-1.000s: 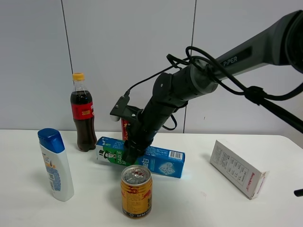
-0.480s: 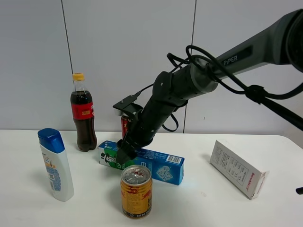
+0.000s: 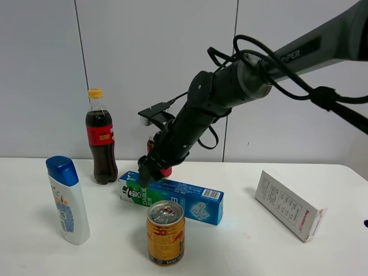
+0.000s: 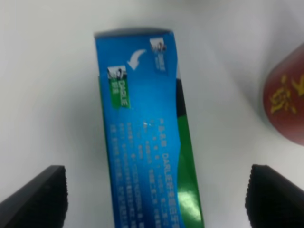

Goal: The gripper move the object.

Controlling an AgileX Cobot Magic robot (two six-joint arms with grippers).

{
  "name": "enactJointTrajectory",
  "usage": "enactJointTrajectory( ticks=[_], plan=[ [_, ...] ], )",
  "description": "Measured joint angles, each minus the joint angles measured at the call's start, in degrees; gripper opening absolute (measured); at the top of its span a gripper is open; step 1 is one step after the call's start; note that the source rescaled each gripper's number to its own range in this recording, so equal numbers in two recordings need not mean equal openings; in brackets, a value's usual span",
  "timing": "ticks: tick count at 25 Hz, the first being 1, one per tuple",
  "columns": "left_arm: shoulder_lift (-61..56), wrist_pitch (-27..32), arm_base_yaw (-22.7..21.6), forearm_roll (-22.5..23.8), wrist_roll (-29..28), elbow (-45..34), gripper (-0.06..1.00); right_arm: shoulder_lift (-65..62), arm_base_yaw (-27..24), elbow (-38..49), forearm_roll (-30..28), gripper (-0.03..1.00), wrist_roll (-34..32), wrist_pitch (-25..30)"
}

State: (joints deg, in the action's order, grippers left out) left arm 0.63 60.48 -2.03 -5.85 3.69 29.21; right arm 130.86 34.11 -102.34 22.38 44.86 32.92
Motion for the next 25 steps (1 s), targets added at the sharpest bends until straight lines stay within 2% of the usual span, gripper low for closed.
enactJointTrajectory(
  ticks=[4, 5, 6, 8, 11, 16, 20, 25],
  plan=[
    [0.00, 0.00, 0.00, 0.00, 0.00, 0.00, 1.00, -2.28, 0.00, 0.00, 0.19, 0.59, -0.70, 1.98],
    [0.00, 0.00, 0.00, 0.00, 0.00, 0.00, 1.00, -3.46, 0.00, 0.00, 0.57, 0.62, -0.75, 2.84],
    [0.00, 0.00, 0.00, 0.00, 0.00, 0.00, 1.00, -4.35, 0.00, 0.00, 0.57, 0.67, -0.77, 3.56],
    [0.00, 0.00, 0.00, 0.00, 0.00, 0.00, 1.00, -6.36, 0.00, 0.00, 0.57, 0.85, -1.25, 5.25],
    [0.00, 0.00, 0.00, 0.00, 0.00, 0.00, 1.00, -9.41, 0.02, 0.00, 0.57, 0.97, -3.52, 6.11],
    [0.00, 0.00, 0.00, 0.00, 0.00, 0.00, 1.00, -14.37, 0.13, -0.05, 0.57, 1.00, -5.95, 8.92],
    [0.00, 0.00, 0.00, 0.00, 0.00, 0.00, 1.00, -18.39, 0.58, -0.11, -0.08, 1.00, -7.02, 15.12],
    [0.00, 0.00, 0.00, 0.00, 0.00, 0.00, 1.00, -23.72, 0.86, -0.11, -6.42, 1.00, -13.73, 20.10]
  ],
)
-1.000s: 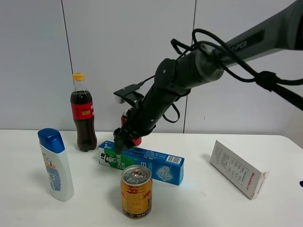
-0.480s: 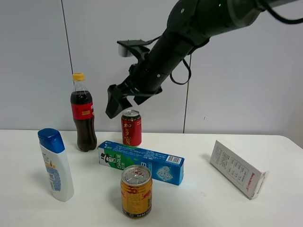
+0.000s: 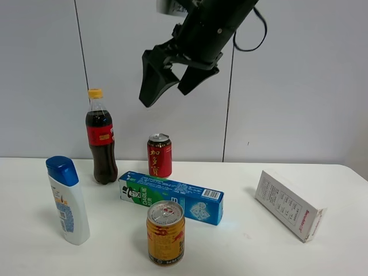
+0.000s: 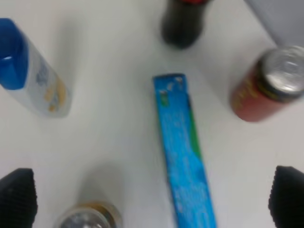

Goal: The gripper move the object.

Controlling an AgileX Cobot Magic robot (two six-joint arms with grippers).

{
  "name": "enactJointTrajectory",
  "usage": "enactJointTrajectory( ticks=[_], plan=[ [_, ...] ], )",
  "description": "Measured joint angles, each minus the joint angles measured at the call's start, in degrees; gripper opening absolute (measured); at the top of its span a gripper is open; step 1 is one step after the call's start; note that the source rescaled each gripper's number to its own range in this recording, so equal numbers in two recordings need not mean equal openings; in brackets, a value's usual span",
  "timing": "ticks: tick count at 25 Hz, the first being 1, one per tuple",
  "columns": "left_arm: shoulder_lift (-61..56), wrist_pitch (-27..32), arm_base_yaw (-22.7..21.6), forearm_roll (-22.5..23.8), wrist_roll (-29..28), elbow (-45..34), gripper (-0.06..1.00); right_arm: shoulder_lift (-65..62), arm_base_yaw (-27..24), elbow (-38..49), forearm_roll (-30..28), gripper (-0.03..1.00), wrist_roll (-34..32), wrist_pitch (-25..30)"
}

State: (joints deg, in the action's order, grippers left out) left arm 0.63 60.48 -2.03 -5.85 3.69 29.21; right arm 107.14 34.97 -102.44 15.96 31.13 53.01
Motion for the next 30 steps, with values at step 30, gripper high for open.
enactJointTrajectory(
  ticks=[30],
  plan=[
    [0.00, 0.00, 0.00, 0.00, 0.00, 0.00, 1.00, -16.88, -18.15, 0.21, -22.74, 1.00, -18.11, 16.45]
  ],
)
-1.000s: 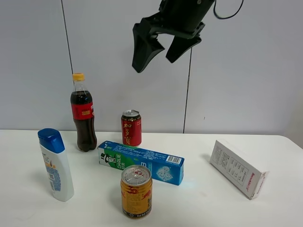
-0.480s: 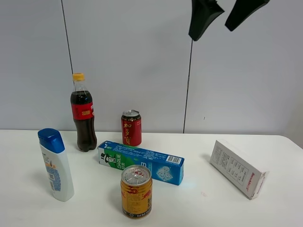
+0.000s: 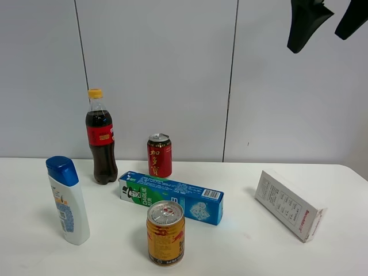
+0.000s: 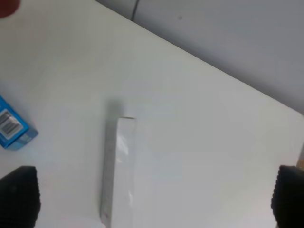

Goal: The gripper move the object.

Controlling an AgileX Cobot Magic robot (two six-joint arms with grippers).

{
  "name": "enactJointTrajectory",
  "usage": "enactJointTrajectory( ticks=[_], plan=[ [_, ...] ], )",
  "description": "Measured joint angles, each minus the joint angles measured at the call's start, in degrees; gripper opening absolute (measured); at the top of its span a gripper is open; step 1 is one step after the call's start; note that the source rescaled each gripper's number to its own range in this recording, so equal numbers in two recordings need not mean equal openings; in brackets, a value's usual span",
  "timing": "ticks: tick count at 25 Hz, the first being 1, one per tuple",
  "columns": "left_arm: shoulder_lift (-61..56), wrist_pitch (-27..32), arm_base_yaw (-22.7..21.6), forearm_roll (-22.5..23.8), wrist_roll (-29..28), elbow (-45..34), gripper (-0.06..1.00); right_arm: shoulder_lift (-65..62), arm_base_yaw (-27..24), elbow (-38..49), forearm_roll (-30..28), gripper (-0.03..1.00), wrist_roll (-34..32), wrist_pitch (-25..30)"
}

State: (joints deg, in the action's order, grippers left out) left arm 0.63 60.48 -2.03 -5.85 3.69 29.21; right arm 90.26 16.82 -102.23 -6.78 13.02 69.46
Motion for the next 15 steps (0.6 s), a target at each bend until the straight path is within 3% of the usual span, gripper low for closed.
enactJointTrajectory(
  ticks=[6, 15],
  plan=[
    [0.00, 0.00, 0.00, 0.00, 0.00, 0.00, 1.00, -4.10, -5.12, 4.38, 2.10, 1.00, -0.45, 0.26],
    [0.00, 0.00, 0.00, 0.00, 0.00, 0.00, 1.00, -16.82, -14.13, 19.63, 2.74, 1.00, -3.50, 0.52]
  ],
)
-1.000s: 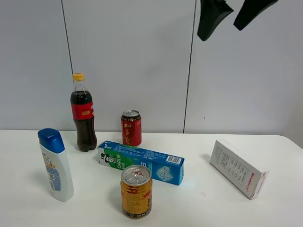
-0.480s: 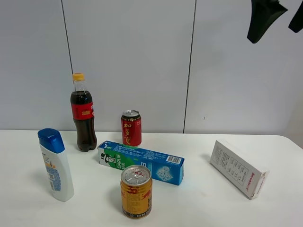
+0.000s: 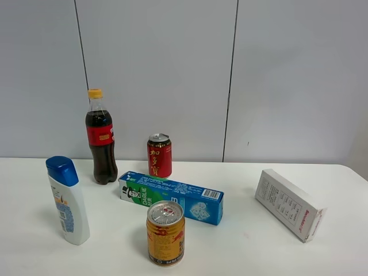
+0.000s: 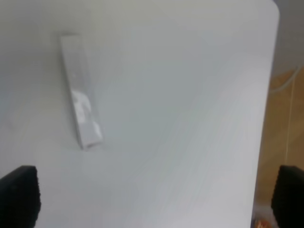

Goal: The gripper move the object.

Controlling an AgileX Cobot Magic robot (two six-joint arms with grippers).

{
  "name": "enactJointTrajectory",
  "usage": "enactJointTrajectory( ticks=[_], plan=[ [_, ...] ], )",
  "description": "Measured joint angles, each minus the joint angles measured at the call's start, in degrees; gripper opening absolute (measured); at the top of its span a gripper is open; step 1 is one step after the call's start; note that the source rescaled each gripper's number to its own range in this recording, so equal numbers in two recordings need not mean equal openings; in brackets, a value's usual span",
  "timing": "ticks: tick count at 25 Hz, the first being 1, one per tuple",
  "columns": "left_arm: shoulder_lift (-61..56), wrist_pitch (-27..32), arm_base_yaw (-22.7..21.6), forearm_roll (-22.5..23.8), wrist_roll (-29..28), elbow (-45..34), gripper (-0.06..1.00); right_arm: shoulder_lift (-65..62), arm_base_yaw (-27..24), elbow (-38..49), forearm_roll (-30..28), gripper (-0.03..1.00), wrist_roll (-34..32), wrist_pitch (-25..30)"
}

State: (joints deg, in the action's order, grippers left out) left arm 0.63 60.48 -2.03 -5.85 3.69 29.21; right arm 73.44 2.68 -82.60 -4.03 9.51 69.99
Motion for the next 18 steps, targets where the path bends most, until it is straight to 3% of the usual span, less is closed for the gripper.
enactJointTrajectory(
  ticks=[6, 12, 18],
  plan=[
    [0.00, 0.00, 0.00, 0.00, 0.00, 0.00, 1.00, -12.66, -5.43, 12.36, 0.00, 1.00, -1.82, -2.25],
    [0.00, 0.00, 0.00, 0.00, 0.00, 0.00, 1.00, -28.24, -5.63, 24.80, 0.45, 1.00, -3.93, -7.62],
    [0.00, 0.00, 0.00, 0.00, 0.00, 0.00, 1.00, -44.98, -5.63, 35.48, 0.45, 1.00, -4.01, -9.69]
  ],
)
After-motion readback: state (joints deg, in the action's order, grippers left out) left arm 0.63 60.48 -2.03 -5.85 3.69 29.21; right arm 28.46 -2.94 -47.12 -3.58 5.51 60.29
